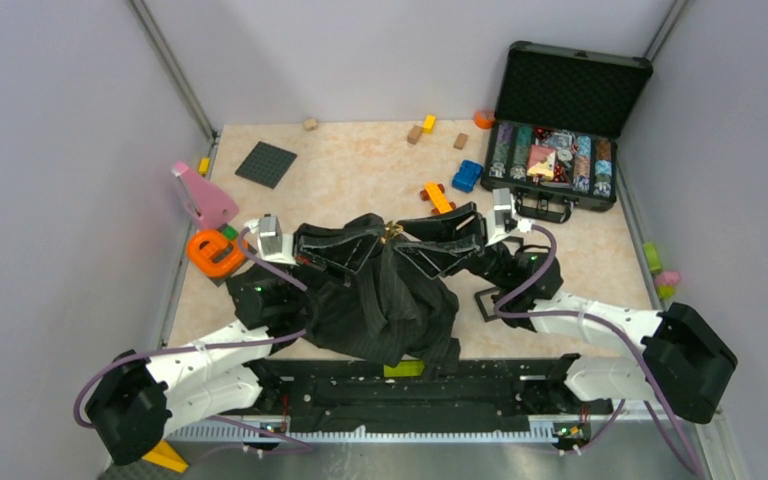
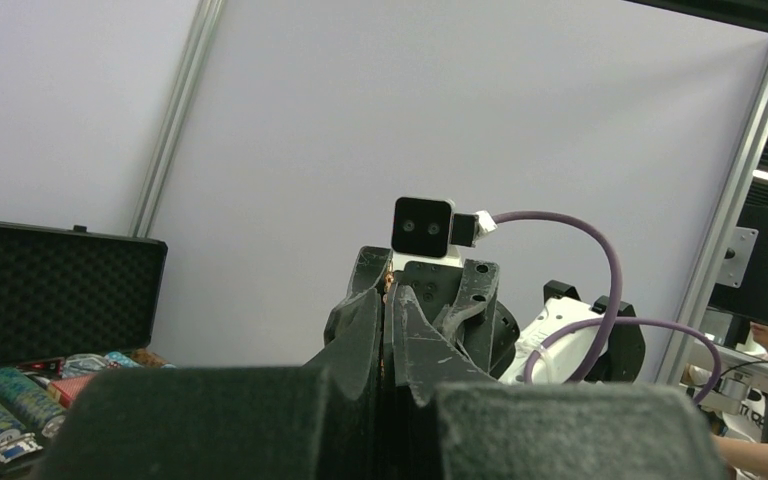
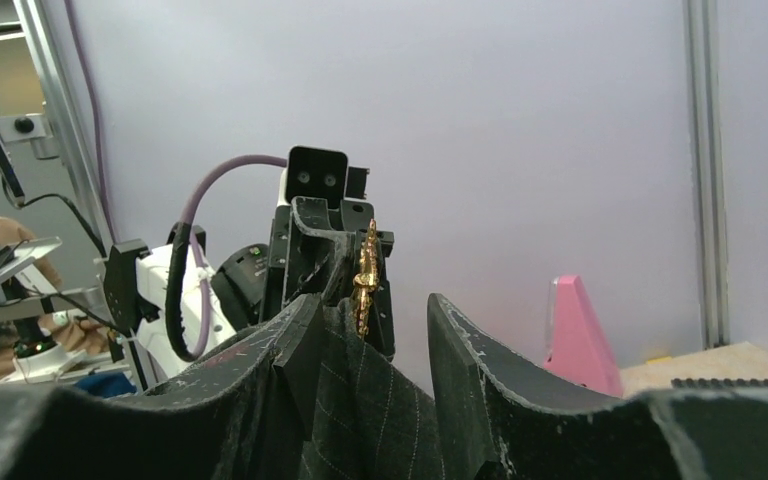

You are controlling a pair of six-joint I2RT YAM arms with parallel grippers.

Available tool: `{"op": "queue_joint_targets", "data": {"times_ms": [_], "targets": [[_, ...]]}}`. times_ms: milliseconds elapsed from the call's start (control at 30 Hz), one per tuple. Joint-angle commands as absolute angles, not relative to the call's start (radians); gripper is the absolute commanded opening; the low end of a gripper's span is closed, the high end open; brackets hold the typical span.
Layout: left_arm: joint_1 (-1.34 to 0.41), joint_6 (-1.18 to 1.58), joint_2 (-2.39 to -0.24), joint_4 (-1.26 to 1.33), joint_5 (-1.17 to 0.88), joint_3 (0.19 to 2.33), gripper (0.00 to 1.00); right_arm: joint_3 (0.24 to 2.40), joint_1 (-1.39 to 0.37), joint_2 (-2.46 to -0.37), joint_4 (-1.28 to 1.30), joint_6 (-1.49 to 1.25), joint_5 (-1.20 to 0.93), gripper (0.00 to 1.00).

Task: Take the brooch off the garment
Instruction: Remove the brooch from the clothes.

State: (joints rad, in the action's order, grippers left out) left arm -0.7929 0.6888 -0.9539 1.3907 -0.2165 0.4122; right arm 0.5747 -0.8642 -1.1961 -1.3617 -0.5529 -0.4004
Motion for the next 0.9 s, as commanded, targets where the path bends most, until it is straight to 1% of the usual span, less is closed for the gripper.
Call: {"op": "queue_joint_targets", "data": {"times_ms": [0, 233, 533, 767, 867], "targets": [[-0.792, 0.718, -0.945, 1.483, -0.232, 0.442, 0.00, 0.617, -0.876, -1.211, -1.452, -0.539, -0.417, 0.44], [-0.792, 0.732, -0.951, 1.484, -0.245, 0.451, 0.00, 0.624, -0.882, -1.222, -1.466, -0.540, -0.418, 0.39], [-0.792, 0.736, -0.945, 1.484, -0.258, 0.447, 0.00, 0.631, -0.884, -1.231, -1.481, -0.544, -0.417, 0.36], [-0.792, 0.747, -0.953, 1.493, -0.267, 0.451, 0.00, 0.630, -0.884, -1.249, -1.514, -0.556, -0.426, 0.21], [-0.794, 0.767, -0.971, 1.503, -0.287, 0.459, 0.00, 0.634, -0.885, -1.253, -1.522, -0.560, -0.436, 0.11]]}}
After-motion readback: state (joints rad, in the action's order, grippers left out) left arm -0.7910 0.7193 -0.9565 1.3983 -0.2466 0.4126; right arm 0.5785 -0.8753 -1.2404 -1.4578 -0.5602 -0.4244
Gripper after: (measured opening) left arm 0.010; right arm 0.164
